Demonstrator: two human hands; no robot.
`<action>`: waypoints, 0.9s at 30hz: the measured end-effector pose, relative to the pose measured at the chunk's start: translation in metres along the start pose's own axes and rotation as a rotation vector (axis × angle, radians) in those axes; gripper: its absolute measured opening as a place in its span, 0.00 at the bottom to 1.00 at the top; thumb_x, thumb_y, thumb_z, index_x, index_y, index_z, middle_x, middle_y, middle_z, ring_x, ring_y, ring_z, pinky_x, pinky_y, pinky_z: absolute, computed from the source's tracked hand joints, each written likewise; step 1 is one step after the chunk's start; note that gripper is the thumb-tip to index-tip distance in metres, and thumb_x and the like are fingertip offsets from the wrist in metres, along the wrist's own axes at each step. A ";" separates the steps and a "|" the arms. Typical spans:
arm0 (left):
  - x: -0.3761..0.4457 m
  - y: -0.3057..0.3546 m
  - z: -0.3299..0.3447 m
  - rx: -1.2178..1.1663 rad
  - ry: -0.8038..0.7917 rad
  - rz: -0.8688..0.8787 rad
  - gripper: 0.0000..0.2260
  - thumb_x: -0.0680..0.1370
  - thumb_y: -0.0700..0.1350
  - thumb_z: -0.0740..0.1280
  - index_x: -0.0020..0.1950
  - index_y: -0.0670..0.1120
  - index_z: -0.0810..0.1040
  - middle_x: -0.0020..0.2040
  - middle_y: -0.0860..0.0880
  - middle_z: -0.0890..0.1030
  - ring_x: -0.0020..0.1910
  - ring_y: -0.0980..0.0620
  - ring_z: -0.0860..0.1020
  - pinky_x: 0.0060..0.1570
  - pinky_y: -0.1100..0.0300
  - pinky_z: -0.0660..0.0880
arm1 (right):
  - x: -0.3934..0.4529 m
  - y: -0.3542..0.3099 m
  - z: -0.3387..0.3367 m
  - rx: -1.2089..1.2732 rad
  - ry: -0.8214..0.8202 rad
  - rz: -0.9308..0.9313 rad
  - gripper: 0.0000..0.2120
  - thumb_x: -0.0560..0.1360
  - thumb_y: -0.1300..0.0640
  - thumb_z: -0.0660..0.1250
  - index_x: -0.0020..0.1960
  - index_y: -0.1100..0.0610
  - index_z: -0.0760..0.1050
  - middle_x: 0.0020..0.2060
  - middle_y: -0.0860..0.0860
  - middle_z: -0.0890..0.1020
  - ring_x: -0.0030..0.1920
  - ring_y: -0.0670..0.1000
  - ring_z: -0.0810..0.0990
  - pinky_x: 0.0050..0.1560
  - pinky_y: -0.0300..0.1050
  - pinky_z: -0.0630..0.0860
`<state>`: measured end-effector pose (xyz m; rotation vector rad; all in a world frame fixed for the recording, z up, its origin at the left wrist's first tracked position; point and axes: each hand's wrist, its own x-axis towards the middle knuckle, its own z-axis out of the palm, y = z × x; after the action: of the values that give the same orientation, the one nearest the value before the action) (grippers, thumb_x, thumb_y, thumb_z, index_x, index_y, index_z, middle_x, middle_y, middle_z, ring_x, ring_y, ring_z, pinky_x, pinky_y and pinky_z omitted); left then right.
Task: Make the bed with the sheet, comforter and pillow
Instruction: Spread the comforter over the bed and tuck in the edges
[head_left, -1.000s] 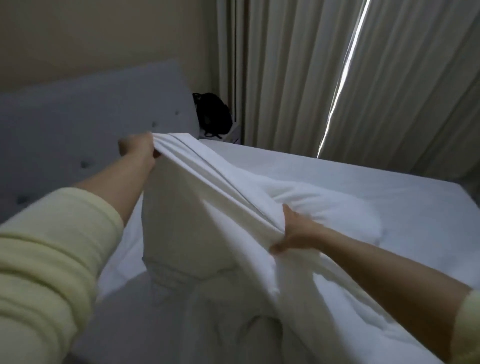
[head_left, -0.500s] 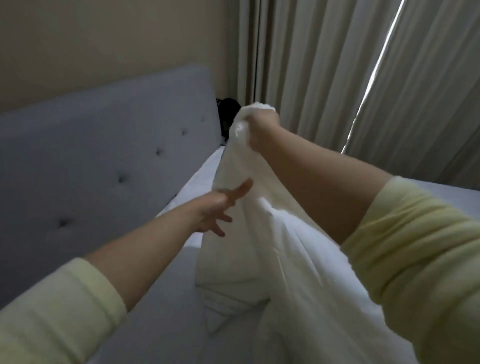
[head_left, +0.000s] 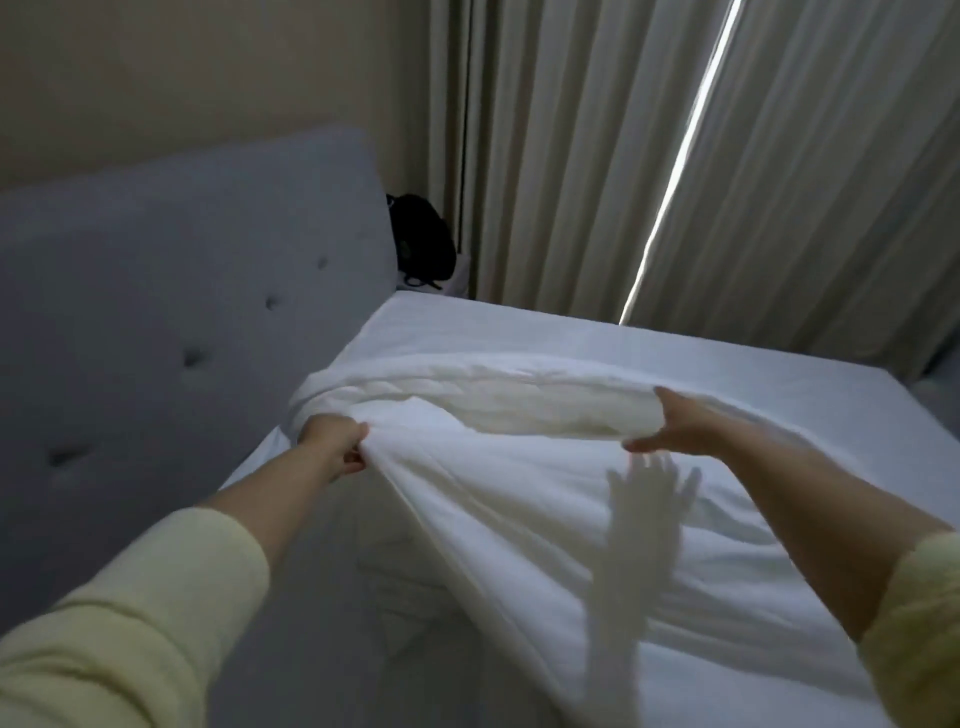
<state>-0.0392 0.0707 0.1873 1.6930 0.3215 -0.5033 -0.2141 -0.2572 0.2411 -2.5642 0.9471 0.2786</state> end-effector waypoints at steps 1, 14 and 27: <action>0.001 -0.004 0.005 0.044 0.018 -0.026 0.17 0.80 0.37 0.61 0.69 0.36 0.67 0.62 0.35 0.75 0.51 0.42 0.76 0.47 0.51 0.74 | 0.003 0.045 0.013 -0.035 0.002 0.101 0.52 0.64 0.42 0.75 0.77 0.57 0.50 0.76 0.57 0.57 0.74 0.58 0.60 0.74 0.57 0.59; -0.070 -0.057 0.130 0.925 -0.169 0.137 0.08 0.78 0.44 0.65 0.51 0.42 0.69 0.47 0.45 0.72 0.42 0.48 0.70 0.38 0.60 0.66 | -0.001 0.146 0.137 -0.348 -0.105 0.130 0.16 0.77 0.56 0.58 0.65 0.53 0.70 0.65 0.53 0.72 0.71 0.54 0.62 0.70 0.72 0.51; -0.110 -0.069 0.291 0.994 -0.430 0.389 0.26 0.77 0.47 0.67 0.71 0.42 0.63 0.69 0.43 0.70 0.64 0.44 0.72 0.58 0.56 0.69 | -0.014 0.269 0.127 0.296 0.080 0.637 0.21 0.78 0.51 0.60 0.65 0.65 0.71 0.65 0.61 0.74 0.65 0.60 0.73 0.64 0.52 0.70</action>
<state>-0.2110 -0.1947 0.1461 2.4365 -0.6765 -0.7777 -0.4077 -0.3823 0.0527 -1.9619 1.6823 0.1874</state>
